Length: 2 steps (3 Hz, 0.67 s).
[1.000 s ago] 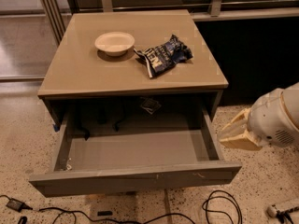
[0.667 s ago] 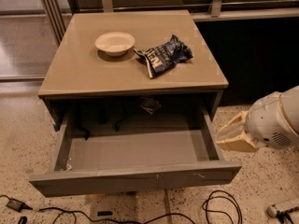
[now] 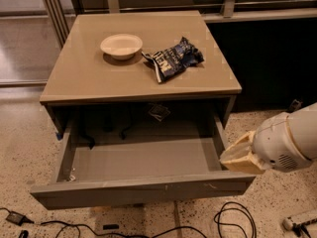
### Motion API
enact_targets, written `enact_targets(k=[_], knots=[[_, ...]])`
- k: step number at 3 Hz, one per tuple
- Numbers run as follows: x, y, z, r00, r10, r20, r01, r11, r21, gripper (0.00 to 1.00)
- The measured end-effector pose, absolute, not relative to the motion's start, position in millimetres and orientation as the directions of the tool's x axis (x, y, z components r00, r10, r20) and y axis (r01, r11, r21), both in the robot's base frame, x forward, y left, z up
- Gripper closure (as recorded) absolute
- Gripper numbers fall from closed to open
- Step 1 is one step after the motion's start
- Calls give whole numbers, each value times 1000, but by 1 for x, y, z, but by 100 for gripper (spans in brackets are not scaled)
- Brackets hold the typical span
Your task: Close top drawer
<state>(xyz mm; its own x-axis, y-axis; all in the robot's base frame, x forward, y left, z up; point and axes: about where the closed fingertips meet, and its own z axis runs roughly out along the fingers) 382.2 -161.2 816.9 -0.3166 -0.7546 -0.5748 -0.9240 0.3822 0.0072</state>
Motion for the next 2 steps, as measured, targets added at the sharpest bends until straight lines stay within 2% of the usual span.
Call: enact_targets(k=[2], knots=[[358,-114,730,-406,-639,-653,-899,410,158,100]])
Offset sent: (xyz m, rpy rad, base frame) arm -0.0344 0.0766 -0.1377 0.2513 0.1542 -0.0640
